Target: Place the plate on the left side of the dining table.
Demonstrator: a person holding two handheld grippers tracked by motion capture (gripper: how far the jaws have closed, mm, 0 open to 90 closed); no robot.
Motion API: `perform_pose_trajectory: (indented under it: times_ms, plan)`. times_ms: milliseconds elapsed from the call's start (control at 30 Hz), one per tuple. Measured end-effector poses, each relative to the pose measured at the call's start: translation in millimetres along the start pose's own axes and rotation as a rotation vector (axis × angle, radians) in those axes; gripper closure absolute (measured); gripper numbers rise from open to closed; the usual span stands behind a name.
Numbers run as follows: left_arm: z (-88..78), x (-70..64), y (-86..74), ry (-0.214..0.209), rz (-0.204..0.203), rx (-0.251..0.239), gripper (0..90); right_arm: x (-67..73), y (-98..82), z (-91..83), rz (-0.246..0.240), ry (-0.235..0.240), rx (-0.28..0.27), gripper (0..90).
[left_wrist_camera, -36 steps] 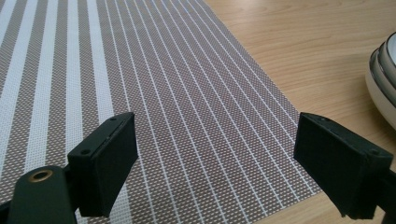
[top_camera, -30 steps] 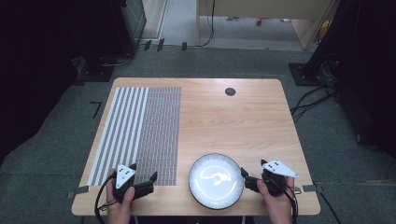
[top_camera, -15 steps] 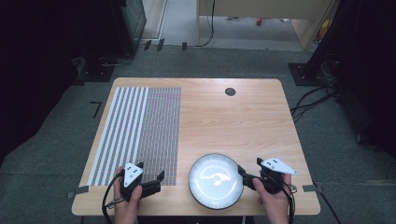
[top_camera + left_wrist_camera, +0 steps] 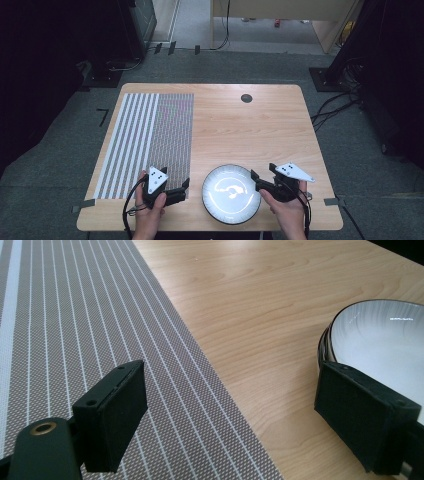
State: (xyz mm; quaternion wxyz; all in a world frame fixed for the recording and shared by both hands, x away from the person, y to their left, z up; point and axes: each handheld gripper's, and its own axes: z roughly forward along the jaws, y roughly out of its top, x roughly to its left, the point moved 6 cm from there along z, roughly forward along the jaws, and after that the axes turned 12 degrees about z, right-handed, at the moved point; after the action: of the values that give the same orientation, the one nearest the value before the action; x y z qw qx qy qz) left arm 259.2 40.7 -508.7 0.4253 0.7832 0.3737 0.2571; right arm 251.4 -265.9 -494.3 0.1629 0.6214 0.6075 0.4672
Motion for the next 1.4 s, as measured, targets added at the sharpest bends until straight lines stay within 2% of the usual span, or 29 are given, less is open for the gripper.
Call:
perform_pose_trajectory:
  times_ms: [67, 233, 400, 467, 633, 733, 800, 933, 1000, 1033, 1167, 1233, 1300, 1367, 1400]
  plan:
    - [1.0, -0.7, 1.4, -0.001, -0.001, -0.003, 13.4, -0.3, -1.6, 0.7, 0.015, 0.002, -0.005, 30.5]
    - [5.9, -6.8, 7.9, -0.016, 0.001, -0.012, 13.4, 0.0, -4.2, 0.7, 0.014, -0.007, -0.015, 35.0]
    - [11.7, -14.7, 10.6, -0.037, -0.002, -0.016, 13.4, 3.8, -6.3, -1.2, -0.019, -0.008, -0.023, 38.7]
    - [13.7, -18.7, 9.9, -0.045, 0.004, -0.014, 13.4, 4.5, -7.8, -1.5, -0.023, -0.001, -0.023, 43.3]
    - [16.8, -31.0, 6.0, -0.087, 0.012, -0.005, 13.4, 2.1, -10.0, -3.7, -0.021, 0.007, -0.047, 50.2]
    - [16.6, -39.5, 4.0, -0.121, 0.027, 0.001, 13.4, 0.2, -13.4, -4.9, -0.013, 0.014, -0.03, 55.6]
    - [14.9, -45.2, 2.6, -0.152, 0.026, 0.002, 13.5, -0.1, -17.8, -6.3, -0.005, 0.041, -0.002, 63.1]
    - [14.2, -50.3, -0.6, -0.173, 0.026, 0.017, 13.5, 1.0, -22.9, -5.9, 0.007, 0.076, 0.033, 65.9]
    - [12.7, -52.6, -1.4, -0.209, 0.015, 0.002, 13.5, 0.5, -25.7, -3.8, 0.004, 0.074, 0.036, 67.3]
    - [12.1, -54.0, -1.0, -0.225, 0.005, -0.005, 13.4, 0.1, -27.8, -2.0, 0.036, 0.09, 0.038, 71.3]
    - [12.3, -58.8, -1.2, -0.241, 0.013, 0.011, 15.4, -1.2, -30.0, -1.9, 0.059, 0.084, 0.057, 75.5]
    - [12.3, -62.0, -2.0, -0.249, 0.014, 0.019, 28.0, -2.1, -30.9, -2.8, 0.063, 0.071, 0.065, 77.6]
    - [12.2, -66.6, -3.2, -0.277, 0.031, 0.025, 40.8, -3.2, -31.2, -3.8, 0.075, 0.063, 0.077, 79.9]
    - [12.0, -69.8, -4.4, -0.284, 0.042, 0.045, 55.8, -5.9, -32.2, -3.8, 0.106, 0.059, 0.105, 83.3]
    - [12.0, -69.8, -4.4, -0.284, 0.042, 0.045, 58.5, -6.5, -32.9, -3.3, 0.116, 0.057, 0.115, 83.8]
